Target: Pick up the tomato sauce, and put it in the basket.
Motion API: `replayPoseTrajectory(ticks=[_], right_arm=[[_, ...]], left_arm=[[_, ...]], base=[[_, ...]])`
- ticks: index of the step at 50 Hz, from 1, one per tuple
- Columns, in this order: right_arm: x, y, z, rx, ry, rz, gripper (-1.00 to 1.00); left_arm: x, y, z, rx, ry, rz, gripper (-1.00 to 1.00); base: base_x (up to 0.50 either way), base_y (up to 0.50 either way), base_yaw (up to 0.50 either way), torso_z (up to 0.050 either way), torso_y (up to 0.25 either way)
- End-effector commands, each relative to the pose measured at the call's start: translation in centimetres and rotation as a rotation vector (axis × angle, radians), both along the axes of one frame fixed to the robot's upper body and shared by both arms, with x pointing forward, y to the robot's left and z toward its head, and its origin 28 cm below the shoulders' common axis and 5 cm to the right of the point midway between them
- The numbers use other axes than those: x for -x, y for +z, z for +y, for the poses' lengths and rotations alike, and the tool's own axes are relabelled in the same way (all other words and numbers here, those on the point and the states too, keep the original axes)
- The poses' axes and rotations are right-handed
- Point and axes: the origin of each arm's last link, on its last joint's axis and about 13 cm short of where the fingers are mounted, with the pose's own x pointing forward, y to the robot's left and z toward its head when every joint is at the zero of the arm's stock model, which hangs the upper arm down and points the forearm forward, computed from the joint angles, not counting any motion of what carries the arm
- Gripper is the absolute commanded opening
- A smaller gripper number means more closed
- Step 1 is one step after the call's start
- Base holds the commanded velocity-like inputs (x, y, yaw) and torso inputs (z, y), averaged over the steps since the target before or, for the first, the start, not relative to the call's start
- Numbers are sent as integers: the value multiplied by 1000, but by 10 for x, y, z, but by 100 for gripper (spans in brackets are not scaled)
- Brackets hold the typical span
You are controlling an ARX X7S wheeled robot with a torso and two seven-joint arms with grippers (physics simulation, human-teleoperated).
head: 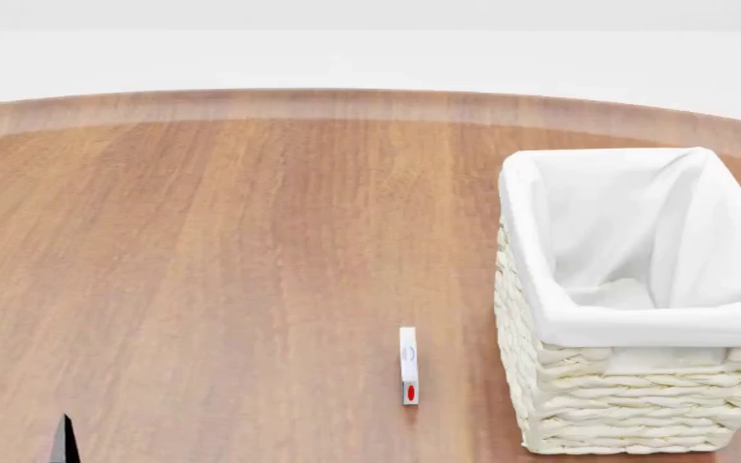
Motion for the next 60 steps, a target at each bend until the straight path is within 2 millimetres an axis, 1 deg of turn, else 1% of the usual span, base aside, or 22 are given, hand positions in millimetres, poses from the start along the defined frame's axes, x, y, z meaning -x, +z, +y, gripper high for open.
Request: replayPoseTrajectory(ticks=[1, 15, 25, 37, 53, 60], right_arm=[[-7, -5, -2, -2, 2, 21, 100], [-13, -5, -5, 11, -6, 20, 100], [-17, -11, -3, 11, 0, 33, 100], [-20, -13, -4, 1, 1, 36, 100], [-24, -12, -2, -3, 16, 41, 100], [-26, -12, -4, -9, 15, 45, 100]], left_arm=[[-1, 1, 0, -3, -2, -2, 100], [0, 2, -1, -6, -5, -5, 100], [-1, -1, -1, -5, -6, 2, 100], [-1, -3, -1, -2, -8, 4, 100], [0, -4, -1, 1, -7, 7, 100], [0, -2, 0, 3, -10, 5, 100]], base=[[0, 0, 0, 0, 0], [0, 0, 0, 0, 0], [0, 0, 0, 0, 0], [0, 0, 0, 0, 0], [0, 0, 0, 0, 0], [0, 0, 0, 0, 0]])
